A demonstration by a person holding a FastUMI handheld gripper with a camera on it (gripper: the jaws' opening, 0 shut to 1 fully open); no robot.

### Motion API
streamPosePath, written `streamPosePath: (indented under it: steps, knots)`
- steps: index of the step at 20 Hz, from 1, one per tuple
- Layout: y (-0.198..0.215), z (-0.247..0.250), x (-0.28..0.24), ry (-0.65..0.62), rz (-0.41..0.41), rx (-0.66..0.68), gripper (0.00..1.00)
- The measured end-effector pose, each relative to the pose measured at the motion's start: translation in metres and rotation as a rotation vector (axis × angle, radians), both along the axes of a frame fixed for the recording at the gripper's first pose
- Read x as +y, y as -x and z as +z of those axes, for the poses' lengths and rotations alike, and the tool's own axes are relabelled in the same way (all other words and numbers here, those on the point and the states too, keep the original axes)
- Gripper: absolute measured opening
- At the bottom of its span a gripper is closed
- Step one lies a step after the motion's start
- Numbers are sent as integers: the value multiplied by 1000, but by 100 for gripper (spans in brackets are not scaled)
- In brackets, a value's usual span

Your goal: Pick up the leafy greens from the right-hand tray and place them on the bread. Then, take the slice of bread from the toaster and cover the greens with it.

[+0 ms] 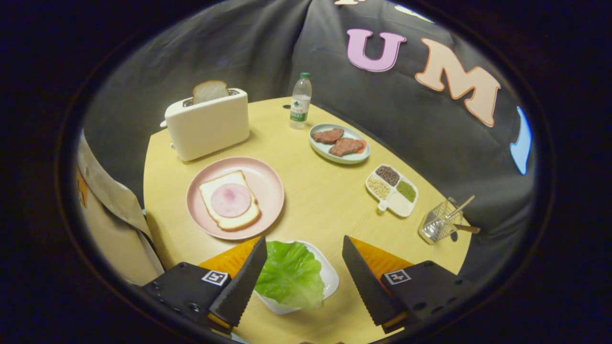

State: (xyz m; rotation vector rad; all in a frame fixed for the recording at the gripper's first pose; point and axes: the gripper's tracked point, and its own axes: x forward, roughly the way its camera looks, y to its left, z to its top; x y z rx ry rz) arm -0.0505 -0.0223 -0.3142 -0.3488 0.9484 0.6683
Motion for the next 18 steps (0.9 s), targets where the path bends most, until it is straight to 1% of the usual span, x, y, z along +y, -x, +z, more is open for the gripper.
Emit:
streamPosePath:
  steps: [3,8,18]
  knots:
    - [14,-19,-3,25,22,48,100]
    - [31,-47,-9,52,30,129,100]
    - [48,-88,-13,80,10,259,100]
